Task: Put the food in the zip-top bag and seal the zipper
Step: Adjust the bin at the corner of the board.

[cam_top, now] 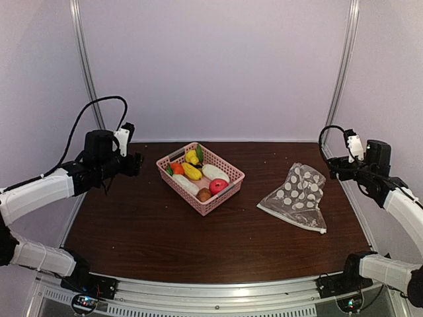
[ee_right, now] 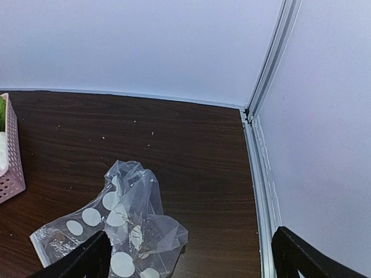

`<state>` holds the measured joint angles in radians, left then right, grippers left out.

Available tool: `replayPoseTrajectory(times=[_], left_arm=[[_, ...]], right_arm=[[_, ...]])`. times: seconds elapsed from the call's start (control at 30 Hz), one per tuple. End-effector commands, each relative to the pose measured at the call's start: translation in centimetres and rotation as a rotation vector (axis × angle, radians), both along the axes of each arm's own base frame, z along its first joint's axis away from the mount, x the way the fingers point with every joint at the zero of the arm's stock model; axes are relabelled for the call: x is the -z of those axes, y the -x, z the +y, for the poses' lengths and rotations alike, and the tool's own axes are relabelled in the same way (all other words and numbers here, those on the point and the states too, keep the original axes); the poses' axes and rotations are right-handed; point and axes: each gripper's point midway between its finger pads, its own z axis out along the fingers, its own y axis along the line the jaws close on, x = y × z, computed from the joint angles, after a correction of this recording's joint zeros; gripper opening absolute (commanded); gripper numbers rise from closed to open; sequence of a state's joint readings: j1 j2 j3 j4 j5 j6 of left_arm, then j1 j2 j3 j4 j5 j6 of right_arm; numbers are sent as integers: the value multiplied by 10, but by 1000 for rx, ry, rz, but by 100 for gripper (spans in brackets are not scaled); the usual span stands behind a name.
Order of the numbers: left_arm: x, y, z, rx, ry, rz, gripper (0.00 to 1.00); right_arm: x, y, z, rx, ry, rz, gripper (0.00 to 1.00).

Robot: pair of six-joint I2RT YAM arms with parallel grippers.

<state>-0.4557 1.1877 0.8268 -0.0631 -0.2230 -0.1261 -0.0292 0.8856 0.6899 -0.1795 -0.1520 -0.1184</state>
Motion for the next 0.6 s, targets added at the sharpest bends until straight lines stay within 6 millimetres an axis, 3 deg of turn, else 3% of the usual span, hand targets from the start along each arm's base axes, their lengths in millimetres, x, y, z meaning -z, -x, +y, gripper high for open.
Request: replayPoseTrajectory(times=[0.0,0.13,0.23,0.33,0.57], left_arm=[[3,-3,-23,119,77,-2,71],[17,-3,-38,170,99,45,65],[23,-8,-41,133,125,100,63],[32,-19,-38,25,185,186,62],[51,-57,-65,-116,333,334,60]], right_arm=[[10,6,11,-102,100,-9,99],[28,16,38,-290,149,33,99],[34,19,45,-346,183,49,97],[36,21,57,-400,210,51,95],[57,25,85,-526,232,113,92]])
